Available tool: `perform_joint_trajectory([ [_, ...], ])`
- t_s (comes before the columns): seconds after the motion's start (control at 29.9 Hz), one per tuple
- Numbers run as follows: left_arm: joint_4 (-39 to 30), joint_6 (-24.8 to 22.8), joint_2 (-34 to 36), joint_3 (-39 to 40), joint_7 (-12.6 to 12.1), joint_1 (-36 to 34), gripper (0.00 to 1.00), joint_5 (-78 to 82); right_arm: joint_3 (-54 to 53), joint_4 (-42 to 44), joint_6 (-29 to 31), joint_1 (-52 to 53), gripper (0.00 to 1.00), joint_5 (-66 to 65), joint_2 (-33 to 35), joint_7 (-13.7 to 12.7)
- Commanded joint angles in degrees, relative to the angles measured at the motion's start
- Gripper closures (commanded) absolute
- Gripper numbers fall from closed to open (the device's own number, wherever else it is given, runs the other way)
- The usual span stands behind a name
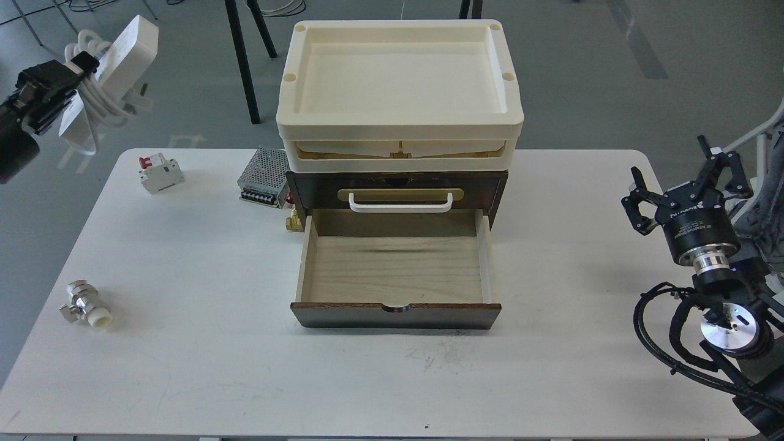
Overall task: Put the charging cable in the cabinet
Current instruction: 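Lift the charger with the left gripper up and away from the table, then carry the charger over the open drawer and lower it inside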
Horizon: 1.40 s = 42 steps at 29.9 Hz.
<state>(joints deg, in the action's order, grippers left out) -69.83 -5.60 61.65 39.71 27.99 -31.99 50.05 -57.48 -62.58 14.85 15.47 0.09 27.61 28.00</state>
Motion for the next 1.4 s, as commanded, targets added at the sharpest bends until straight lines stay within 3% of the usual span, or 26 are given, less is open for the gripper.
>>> perform_joint_trajectory([
  [0.0,-8.8,-1.3,2.7,1.8,0.0,-0.3,1.0,0.0,0.0,0.0,0.0,0.0,0.01,0.0,0.0,0.0],
  [0.2,-19.3,-1.4,2.6,1.5,0.0,-3.1,1.0,3.6,0.0,0.0,0.0,0.0,0.01,0.0,0.0,0.0],
  [0.33,-19.8,-1.9,-0.7,1.2,0.0,-4.4,1.0,9.7,0.0,0.0,0.0,0.0,0.01,0.0,0.0,0.0],
  [0.8,-20.1,-10.5,-17.8,-2.5,0.0,-6.2,1.0,34.1,0.0,0.0,0.0,0.0,0.01,0.0,0.0,0.0],
  [1.07,-18.3,-10.4,-25.2,-8.1,0.0,-5.9,1.0,43.8,-0.1,0.1,0.0,0.0,0.01,0.0,0.0,0.0],
  [1.37,-8.4,-10.0,-32.7,-11.2,0.0,-5.8,1.0,46.6,-0.1,0.1,0.0,0.0,0.01,0.0,0.0,0.0],
])
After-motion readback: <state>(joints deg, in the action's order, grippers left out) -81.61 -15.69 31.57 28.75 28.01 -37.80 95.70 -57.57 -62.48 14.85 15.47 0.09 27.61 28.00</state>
